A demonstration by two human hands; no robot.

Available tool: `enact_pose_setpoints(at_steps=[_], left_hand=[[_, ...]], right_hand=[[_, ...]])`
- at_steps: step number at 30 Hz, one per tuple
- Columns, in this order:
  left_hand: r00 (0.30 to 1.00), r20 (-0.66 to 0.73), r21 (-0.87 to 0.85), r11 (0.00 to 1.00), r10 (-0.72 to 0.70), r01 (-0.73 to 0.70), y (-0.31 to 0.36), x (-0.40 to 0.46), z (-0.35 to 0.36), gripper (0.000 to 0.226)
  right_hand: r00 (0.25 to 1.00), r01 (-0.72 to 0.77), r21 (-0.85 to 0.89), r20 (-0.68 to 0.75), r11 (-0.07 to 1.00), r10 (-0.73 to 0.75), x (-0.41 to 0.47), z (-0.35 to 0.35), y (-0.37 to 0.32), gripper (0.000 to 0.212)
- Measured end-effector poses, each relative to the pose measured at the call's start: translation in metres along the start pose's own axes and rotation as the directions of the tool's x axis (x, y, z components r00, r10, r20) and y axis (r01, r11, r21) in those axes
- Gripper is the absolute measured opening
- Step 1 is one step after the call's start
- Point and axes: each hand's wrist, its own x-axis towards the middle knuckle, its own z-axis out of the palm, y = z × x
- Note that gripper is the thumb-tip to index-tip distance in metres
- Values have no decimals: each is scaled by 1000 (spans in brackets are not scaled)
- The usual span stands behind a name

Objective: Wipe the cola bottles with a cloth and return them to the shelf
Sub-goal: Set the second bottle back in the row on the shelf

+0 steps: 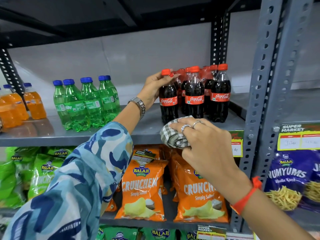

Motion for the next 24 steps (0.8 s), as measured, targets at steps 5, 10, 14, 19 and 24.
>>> enact_pose_setpoints(at_steps=[5,10,14,19,24], left_hand=[[992,-106,103,993,68,-57,8,-9,3,55],[973,-170,185,975,158,-126,14,-18,8,53],[944,-184,295,932,274,-213,23,-26,19,46],[917,-101,393,862,387,-320,34,-33,33,50],[914,-41,440,829,403,-345,36,-34,39,55]], right_hand=[[1000,4,-13,-26,1000,-5,-4,-6,2,45],[999,-5,-33,-44,999,4,-10,-13,6,45],[996,-17,-56,-91,998,12,-17,-25,14,48],[988,-95,-112,-129,989,80,-31,-45,40,54],[978,-185,-243,-135,952,156,-47,-66,82,55]])
